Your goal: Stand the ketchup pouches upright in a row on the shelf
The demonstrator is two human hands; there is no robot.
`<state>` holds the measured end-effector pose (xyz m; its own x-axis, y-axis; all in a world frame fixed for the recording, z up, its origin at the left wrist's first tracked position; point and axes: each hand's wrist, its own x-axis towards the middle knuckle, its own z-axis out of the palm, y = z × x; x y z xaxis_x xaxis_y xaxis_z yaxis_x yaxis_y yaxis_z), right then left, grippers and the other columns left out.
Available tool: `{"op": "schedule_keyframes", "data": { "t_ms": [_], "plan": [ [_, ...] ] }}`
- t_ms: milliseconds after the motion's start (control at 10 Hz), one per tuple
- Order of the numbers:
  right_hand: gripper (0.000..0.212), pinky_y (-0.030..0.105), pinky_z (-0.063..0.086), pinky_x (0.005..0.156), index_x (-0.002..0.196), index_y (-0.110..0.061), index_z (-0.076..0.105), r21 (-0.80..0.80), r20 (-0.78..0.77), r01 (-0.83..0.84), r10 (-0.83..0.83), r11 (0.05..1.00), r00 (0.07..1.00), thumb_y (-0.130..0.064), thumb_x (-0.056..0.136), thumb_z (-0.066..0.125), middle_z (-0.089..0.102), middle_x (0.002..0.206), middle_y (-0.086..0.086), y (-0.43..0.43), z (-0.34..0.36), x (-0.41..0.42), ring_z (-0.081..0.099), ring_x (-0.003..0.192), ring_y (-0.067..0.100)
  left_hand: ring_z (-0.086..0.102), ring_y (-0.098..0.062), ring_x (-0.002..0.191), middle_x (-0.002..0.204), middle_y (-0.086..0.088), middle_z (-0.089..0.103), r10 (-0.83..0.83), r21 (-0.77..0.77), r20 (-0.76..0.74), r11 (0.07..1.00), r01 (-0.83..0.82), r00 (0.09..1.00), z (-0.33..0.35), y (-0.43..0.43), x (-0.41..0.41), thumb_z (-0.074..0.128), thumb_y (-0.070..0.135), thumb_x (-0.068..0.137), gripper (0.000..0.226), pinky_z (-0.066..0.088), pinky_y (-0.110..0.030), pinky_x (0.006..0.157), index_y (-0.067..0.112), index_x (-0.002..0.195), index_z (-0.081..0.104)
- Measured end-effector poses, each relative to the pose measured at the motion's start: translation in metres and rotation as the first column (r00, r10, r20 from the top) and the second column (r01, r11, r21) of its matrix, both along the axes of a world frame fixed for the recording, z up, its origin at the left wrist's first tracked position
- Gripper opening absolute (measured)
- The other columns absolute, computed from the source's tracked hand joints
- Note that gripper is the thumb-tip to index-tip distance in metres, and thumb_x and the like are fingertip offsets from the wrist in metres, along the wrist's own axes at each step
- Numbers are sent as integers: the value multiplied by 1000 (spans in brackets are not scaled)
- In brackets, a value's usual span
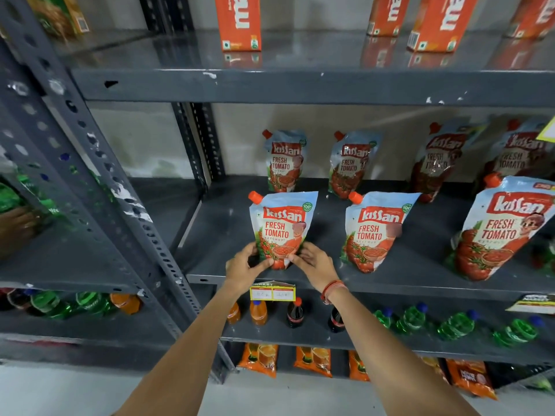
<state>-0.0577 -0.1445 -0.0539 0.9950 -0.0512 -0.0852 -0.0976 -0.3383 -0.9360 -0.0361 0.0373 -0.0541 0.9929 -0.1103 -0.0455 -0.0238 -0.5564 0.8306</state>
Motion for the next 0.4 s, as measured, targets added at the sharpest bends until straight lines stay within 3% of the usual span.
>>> {"op": "schedule_keyframes", "data": {
  "t_ms": [100, 300, 400],
  "plan": [
    [47, 33, 46, 104, 128, -7, 52, -5, -12, -5, 5, 1000, 1000, -26, 86, 65, 65, 122, 11, 2, 5, -2, 59, 116, 21, 54, -22, 122, 129, -7, 61, 7, 10, -2, 1000, -7, 1000, 4, -3, -3, 68, 37, 79, 60, 39, -48, 107, 15, 131, 48],
    [51, 30, 41, 103, 134, -4, 46, -61, -52, 14, -18, 998, 998, -25, 90, 60, 58, 132, 16, 4, 16, -8, 53, 125, 26, 48, -25, 128, 136, -9, 54, -20, 18, -31, 1000, 21, 999, 7, -4, -10, 62, 36, 84, 60, 38, -46, 108, 14, 137, 41],
    [52, 35, 40, 105, 138, 0, 41, -189, 37, 179, -175, 966, 984, -27, 95, 50, 54, 136, 20, 7, 19, -14, 51, 127, 31, 49, -26, 126, 136, -12, 53, 113, -14, 43, 994, -112, 993, 10, -9, -15, 56, 35, 89, 55, 40, -44, 106, 10, 136, 41]
  ]
}}
